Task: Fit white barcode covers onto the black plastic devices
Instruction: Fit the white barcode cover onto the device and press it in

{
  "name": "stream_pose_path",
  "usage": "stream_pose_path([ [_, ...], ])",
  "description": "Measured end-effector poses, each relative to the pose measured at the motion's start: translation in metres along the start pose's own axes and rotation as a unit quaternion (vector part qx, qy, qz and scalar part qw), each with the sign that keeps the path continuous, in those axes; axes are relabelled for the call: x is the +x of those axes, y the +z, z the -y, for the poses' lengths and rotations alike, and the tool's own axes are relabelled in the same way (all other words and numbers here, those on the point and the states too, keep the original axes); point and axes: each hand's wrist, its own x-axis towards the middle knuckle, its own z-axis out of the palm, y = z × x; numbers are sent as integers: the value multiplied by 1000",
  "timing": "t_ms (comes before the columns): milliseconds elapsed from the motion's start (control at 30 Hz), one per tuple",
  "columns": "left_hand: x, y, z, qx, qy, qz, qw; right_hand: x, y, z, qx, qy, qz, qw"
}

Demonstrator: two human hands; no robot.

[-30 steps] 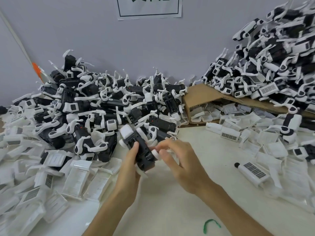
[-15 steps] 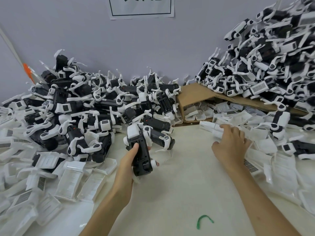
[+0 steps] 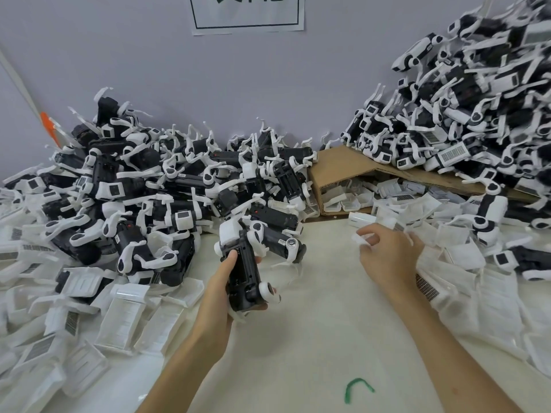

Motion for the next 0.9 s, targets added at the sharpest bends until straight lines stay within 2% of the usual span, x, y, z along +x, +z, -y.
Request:
stream_pose_path([
  [67,0,0,-1,-14,8,-15,1000,-3,-4,15,153,-3,19,988],
  [133,1,-2,-1,-18,15,-27,999,-9,-9,34,342,32,92,935],
  [200,2,-3,0,-26,15,-39,999,-17,-10,51,524,103,207,820],
  [267,2,-5,2,-18,4,-50,999,-27,-6,63,624,162,290,707],
  [300,2,-4,0,-10,3,-47,999,-31,-4,68,644,179,316,673],
  [333,2,-4,1,-11,6,-43,999,-36,-2,71,651,187,335,655],
  [433,0,-3,1,-23,21,-39,999,-46,1,79,634,175,370,656],
  [533,3,5,-4,-3,34,8,999,-50,2,81,636,174,381,648],
  [600,3,3,-1,-20,49,79,995,-51,2,81,652,181,384,628],
  [667,-1,5,0,-17,71,74,995,-51,3,81,652,177,380,632],
  [733,-3,7,-2,16,102,83,991,-51,6,80,632,164,361,666],
  [800,-6,7,-1,66,98,88,989,-51,8,79,596,153,336,713],
  [900,-3,1,4,83,103,100,986,-53,9,80,549,134,303,768],
])
